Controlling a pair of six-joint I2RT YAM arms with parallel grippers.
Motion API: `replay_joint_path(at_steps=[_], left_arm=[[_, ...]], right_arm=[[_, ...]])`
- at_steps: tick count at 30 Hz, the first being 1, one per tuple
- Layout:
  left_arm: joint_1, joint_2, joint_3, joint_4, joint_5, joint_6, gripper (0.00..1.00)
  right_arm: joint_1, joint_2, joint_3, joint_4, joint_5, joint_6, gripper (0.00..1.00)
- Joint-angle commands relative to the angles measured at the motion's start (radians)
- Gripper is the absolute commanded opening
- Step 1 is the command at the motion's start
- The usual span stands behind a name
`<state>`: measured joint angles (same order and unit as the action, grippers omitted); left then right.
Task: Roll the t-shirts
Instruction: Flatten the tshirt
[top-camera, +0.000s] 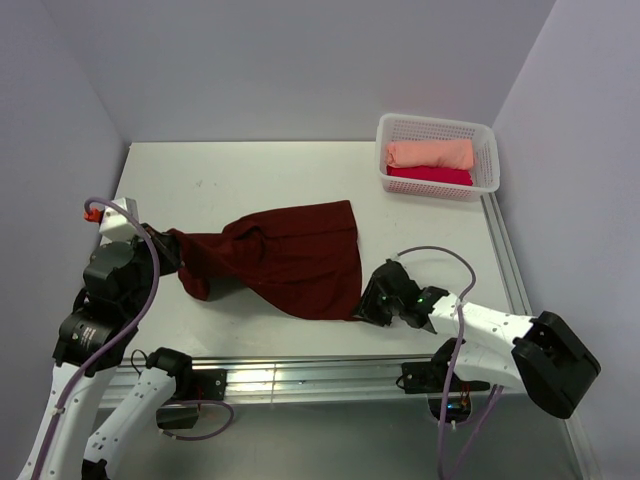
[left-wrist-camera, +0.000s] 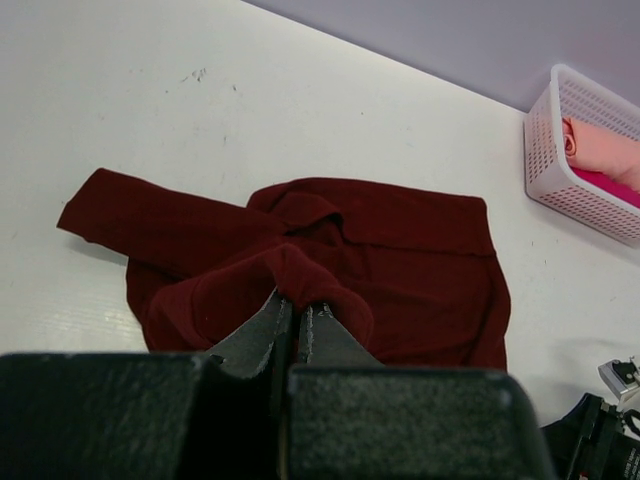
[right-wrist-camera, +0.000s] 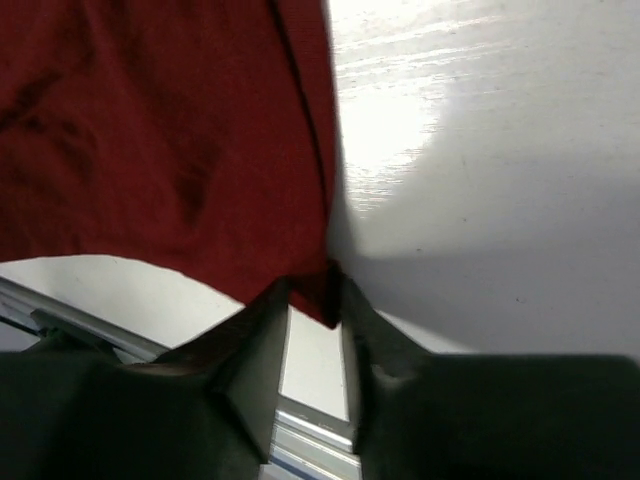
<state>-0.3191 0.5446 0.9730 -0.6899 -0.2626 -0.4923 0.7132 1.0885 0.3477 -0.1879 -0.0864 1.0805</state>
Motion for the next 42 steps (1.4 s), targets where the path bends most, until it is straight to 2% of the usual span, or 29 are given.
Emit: replay_joint_path(at_steps=[1, 3, 4, 10, 14, 20, 24, 27, 29, 32, 39, 42], left_arm=[[0.005, 0.011, 0.047, 0.009, -0.013, -0.009, 0.00], [0.005, 0.012, 0.055, 0.007, -0.015, -0.008, 0.00], [0.005, 0.011, 0.058, 0.006, -0.020, -0.008, 0.00], [0.005, 0.011, 0.062, -0.005, -0.026, -0.009, 0.00], [0.005, 0.009, 0.053, -0.003, -0.027, -0.006, 0.00], [0.005, 0.025, 0.050, 0.013, -0.007, 0.006, 0.00], [0.005, 0.057, 0.046, 0.044, -0.016, 0.011, 0.00], [0.005, 0.141, 0.039, 0.088, -0.032, 0.009, 0.00], [0.005, 0.233, 0.069, 0.101, 0.000, 0.005, 0.00], [0.006, 0.340, 0.148, 0.109, -0.024, -0.003, 0.00], [0.020, 0.534, 0.453, 0.035, -0.020, 0.006, 0.00], [0.022, 0.534, 0.568, 0.021, -0.010, 0.020, 0.00]], right_arm=[[0.009, 0.036, -0.003, -0.044, 0.056, -0.013, 0.32], [0.009, 0.045, 0.010, -0.050, 0.069, -0.017, 0.27], [0.009, 0.050, 0.013, -0.047, 0.073, -0.021, 0.17], [0.009, 0.093, 0.033, -0.031, 0.076, -0.050, 0.13], [0.009, 0.106, 0.050, -0.019, 0.074, -0.083, 0.00], [0.009, 0.083, 0.152, -0.090, 0.111, -0.142, 0.00], [-0.001, 0.073, 0.260, -0.160, 0.172, -0.246, 0.00], [-0.069, 0.100, 0.333, -0.142, 0.107, -0.303, 0.00], [-0.150, 0.128, 0.393, -0.127, 0.061, -0.329, 0.00], [-0.228, 0.192, 0.503, -0.139, 0.007, -0.356, 0.00], [-0.267, 0.290, 0.798, -0.235, -0.013, -0.395, 0.00], [-0.273, 0.240, 0.893, -0.246, -0.015, -0.418, 0.00]])
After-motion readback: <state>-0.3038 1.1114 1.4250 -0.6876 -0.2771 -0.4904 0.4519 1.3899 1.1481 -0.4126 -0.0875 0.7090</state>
